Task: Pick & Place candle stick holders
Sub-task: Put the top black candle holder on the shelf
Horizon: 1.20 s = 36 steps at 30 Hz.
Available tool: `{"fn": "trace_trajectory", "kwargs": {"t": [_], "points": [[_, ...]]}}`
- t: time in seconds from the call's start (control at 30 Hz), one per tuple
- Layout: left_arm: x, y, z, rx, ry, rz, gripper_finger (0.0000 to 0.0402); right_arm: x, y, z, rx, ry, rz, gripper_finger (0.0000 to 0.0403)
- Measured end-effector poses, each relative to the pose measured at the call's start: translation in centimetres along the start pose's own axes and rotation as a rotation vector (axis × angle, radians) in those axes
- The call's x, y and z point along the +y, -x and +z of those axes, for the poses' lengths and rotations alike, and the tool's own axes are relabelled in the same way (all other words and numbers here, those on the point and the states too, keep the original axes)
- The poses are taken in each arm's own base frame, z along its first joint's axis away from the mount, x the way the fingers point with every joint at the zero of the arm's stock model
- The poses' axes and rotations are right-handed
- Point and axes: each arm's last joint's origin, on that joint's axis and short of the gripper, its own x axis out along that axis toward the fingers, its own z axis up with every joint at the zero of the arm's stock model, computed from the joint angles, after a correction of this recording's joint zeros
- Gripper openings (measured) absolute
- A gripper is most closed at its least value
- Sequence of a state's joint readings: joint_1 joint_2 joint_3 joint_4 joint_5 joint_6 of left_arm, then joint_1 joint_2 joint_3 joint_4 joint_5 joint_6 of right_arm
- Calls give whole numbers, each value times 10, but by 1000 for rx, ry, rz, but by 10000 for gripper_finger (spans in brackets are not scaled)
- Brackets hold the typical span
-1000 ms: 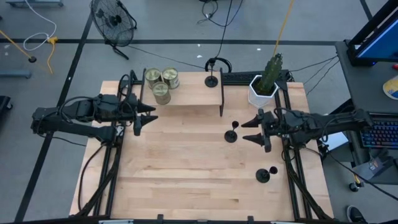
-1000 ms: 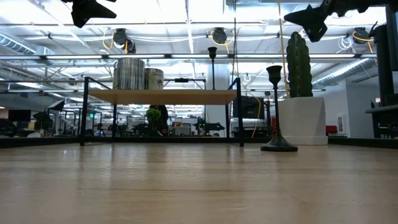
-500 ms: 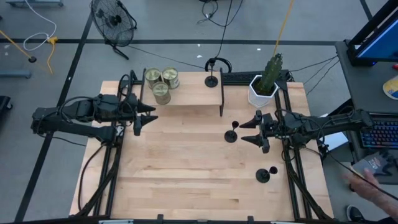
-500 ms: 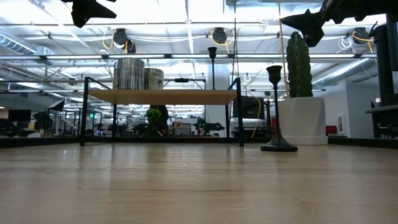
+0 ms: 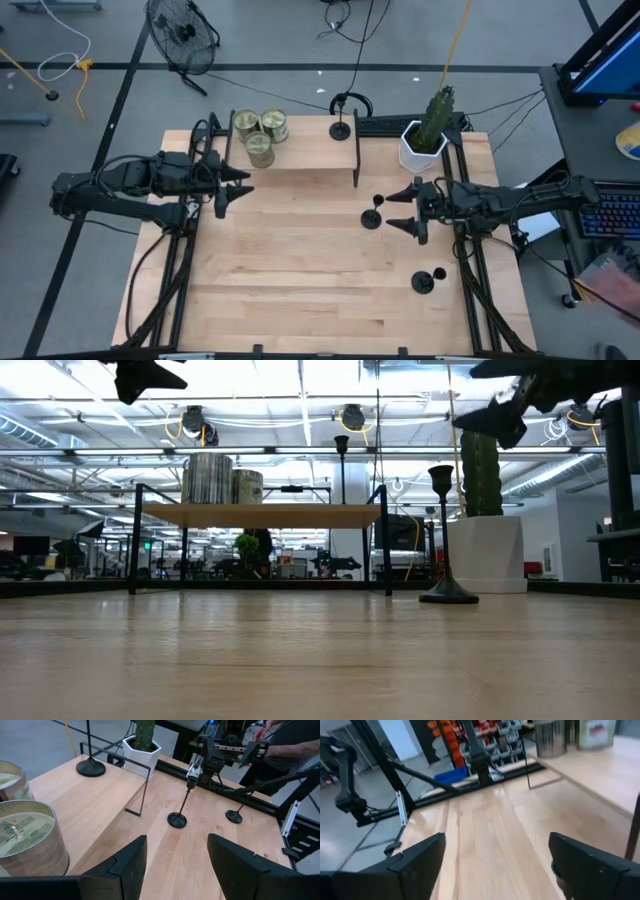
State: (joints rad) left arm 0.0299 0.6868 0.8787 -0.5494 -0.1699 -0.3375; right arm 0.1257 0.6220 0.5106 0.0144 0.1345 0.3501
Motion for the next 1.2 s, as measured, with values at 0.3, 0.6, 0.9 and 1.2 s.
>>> {"fn": "trace_trajectory", "kwargs": {"t": [0.3, 0.6, 0.9, 1.2], "points": [[0, 0, 0, 5, -11, -14, 216, -7, 1, -9, 57, 29, -158, 397], [0, 0, 0, 5, -12, -14, 216, -8, 1, -7, 34, 32, -199, 399], [0, 0, 0, 5, -21, -14, 216, -9, 0, -11, 65, -1, -214, 399], [0, 0, 0, 5, -29, -14, 216, -12, -9, -19, 122, 23, -283, 399]]}}
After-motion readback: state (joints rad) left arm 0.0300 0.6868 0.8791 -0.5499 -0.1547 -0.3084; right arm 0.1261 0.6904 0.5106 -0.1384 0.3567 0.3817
